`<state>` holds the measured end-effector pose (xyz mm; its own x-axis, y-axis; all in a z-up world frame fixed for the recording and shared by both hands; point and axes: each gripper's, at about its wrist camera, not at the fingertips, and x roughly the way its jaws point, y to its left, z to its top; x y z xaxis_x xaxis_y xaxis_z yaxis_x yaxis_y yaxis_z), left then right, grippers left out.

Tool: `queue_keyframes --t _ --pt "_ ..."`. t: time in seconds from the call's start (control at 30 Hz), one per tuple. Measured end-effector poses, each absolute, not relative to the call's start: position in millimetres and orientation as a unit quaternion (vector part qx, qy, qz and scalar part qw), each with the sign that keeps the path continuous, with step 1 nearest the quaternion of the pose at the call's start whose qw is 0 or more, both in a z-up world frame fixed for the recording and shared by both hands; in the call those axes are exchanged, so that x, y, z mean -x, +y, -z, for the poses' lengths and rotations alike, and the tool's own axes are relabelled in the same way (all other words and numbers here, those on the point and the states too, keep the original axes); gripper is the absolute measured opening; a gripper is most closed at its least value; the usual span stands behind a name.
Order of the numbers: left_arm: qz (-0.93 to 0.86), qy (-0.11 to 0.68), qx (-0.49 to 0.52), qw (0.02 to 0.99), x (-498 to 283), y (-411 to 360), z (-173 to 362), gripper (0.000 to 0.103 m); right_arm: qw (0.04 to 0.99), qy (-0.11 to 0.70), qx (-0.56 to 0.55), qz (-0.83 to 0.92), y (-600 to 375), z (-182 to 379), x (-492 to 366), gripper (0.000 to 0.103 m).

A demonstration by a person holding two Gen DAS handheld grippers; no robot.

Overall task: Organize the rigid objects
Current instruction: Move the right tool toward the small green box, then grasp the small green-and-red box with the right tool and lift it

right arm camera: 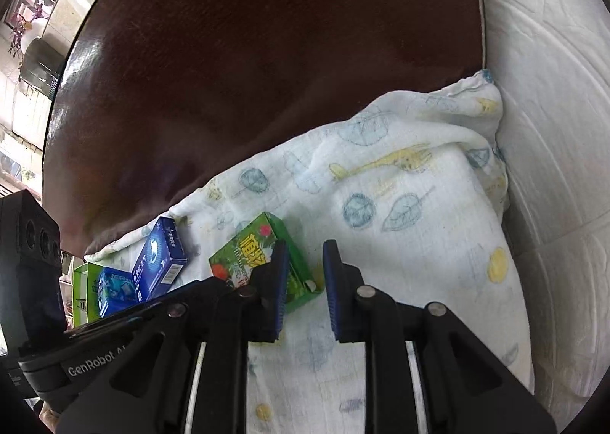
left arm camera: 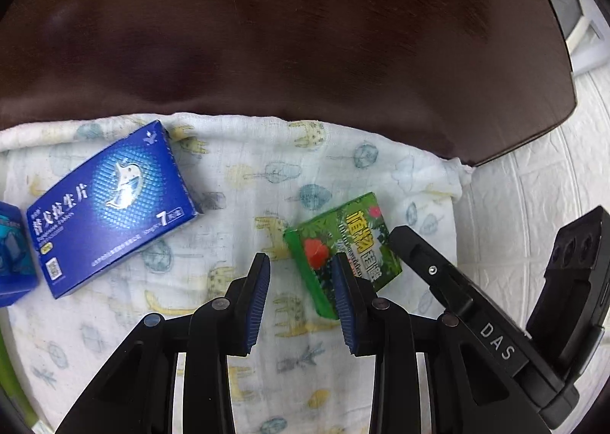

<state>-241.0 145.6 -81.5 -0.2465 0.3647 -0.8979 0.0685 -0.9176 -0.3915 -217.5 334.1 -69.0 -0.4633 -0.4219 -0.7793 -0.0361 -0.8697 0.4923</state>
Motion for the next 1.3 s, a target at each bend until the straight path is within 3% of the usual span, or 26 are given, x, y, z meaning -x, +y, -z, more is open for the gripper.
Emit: queue_keyframes --t 0.33,0.6,0.9,1.3 --pt "-0.763 -0.172 0.613 0.115 241 153 83 0.031 0.158 -0.262 -0.522 0.796 333 75 205 0.020" --pt "-0.776 -0.116 0.604 0.139 215 153 72 0.031 0.159 -0.270 -0.518 0.796 319 73 170 0.020" --pt "-0.812 -0.077 0.554 0.164 198 132 27 0.031 0.176 -0.260 -0.489 0.814 303 37 140 0.023" --pt "-0.839 -0.094 0.509 0.165 161 77 -22 0.031 0.207 -0.224 -0.458 0.835 244 -6 118 0.023"
